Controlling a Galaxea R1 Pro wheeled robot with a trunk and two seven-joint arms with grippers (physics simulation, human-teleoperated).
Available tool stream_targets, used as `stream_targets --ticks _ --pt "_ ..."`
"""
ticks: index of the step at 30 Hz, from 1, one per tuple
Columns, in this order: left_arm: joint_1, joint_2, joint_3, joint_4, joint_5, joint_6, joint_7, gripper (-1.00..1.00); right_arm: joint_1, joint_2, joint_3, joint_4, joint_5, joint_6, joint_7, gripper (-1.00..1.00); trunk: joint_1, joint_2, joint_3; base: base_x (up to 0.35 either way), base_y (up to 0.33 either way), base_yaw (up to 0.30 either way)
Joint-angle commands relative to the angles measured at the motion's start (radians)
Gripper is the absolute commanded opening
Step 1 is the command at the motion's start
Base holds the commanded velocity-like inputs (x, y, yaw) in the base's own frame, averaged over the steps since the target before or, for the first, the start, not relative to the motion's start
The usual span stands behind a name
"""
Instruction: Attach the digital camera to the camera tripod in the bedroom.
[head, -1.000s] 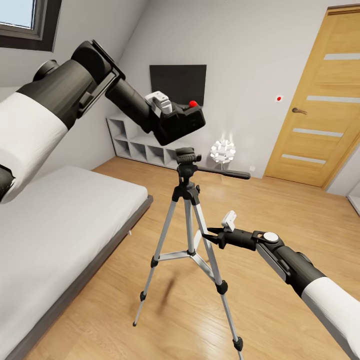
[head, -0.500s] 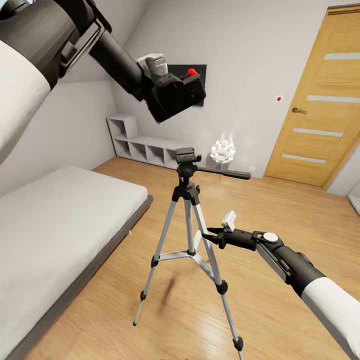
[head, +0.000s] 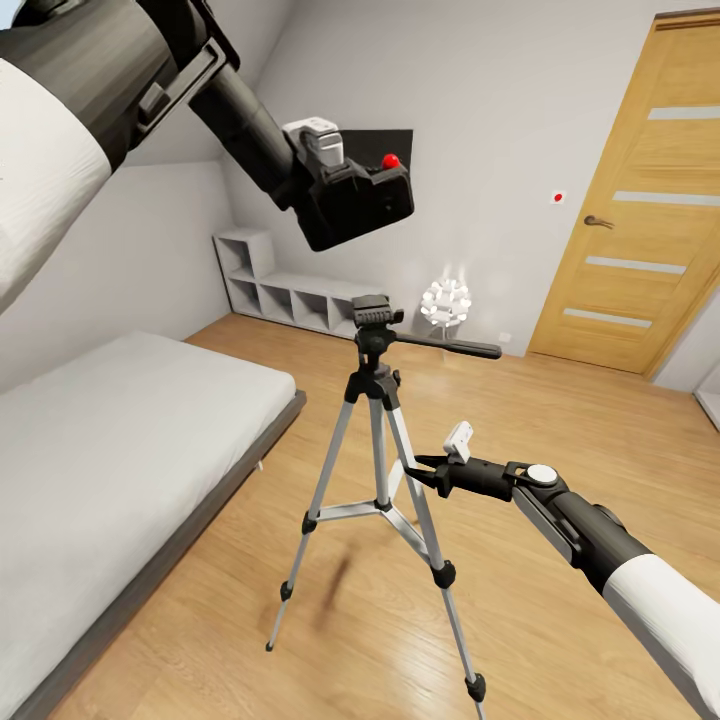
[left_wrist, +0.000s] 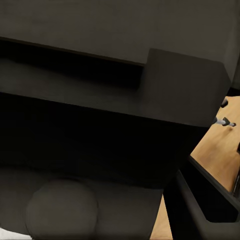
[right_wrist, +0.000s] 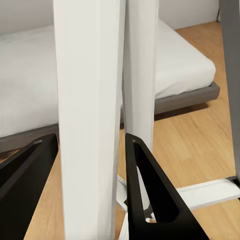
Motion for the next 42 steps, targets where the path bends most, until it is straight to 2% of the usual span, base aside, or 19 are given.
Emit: stream_targets --ticks 1,6,14,20,24,28,36,42 --pt "-0.001 0.0 -0.002 -0.001 -0.009 0.005 -0.013 -1.0 -0.001 -0.001 0.005 0.058 0.007 0.006 0.001 -1.0 0.001 -0.002 -0.002 0.0 0.0 0.0" --pt "-0.001 -0.007 -0.014 -0.002 -0.009 -0.024 -0.016 -1.0 -0.001 -0.001 0.005 0.058 0.006 0.006 0.001 -1.0 0.001 -0.002 -0.002 0.0 0.0 0.0" --pt "-0.001 -0.033 -0.074 -0.003 -0.006 -0.071 -0.027 -1.0 -0.001 -0.002 0.005 0.058 0.006 0.006 0.001 -1.0 0.001 -0.002 -0.002 0.0 0.0 0.0" --pt "-0.001 -0.046 -0.086 0.006 -0.002 -0.07 -0.028 -1.0 -0.001 -0.002 0.005 0.058 0.006 0.006 0.001 -1.0 0.001 -0.002 -0.002 0.0 0.0 0.0" --pt "0.0 -0.052 -0.088 0.012 -0.002 -0.037 -0.029 -1.0 -0.001 -0.001 0.005 0.058 0.006 0.006 0.001 -1.0 0.001 -0.002 -0.002 0.0 0.0 0.0" --pt "0.004 -0.047 -0.089 0.014 -0.005 0.005 -0.029 -1.0 -0.001 -0.001 0.005 0.058 0.006 0.006 0.001 -1.0 0.001 -0.002 -0.002 0.0 0.0 0.0" --pt "0.02 -0.042 -0.09 0.015 -0.003 0.047 -0.028 -1.0 -0.001 -0.002 0.005 0.058 0.006 0.006 0.001 -1.0 0.001 -0.002 -0.002 0.0 0.0 0.0" --pt "0.055 -0.046 -0.09 0.014 -0.005 0.088 -0.024 -1.0 -0.001 -0.002 0.005 0.058 0.006 0.006 0.001 -1.0 0.001 -0.002 -0.002 0.0 0.0 0.0"
